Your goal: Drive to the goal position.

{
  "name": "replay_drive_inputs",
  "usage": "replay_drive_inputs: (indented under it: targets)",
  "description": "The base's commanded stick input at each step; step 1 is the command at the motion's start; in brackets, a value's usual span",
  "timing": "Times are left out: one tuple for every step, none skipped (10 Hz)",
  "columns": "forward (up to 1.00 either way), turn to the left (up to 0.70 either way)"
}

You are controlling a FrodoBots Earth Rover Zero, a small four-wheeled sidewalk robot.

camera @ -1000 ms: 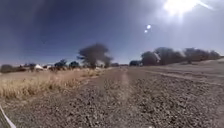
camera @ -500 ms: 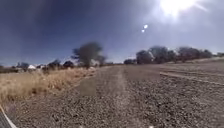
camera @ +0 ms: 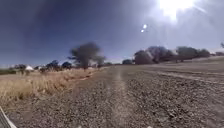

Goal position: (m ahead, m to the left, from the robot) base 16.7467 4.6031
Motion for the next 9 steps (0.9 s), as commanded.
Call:
replay_drive_inputs:
  targets:
    - [0.7,0.0]
    - [0.7,0.0]
    - [0.7,0.0]
    - [0.7,0.0]
    - [0.7,0.0]
    - [0.7,0.0]
    - [0.7,0.0]
    - [0.7,0.0]
    - [0.7,0.0]
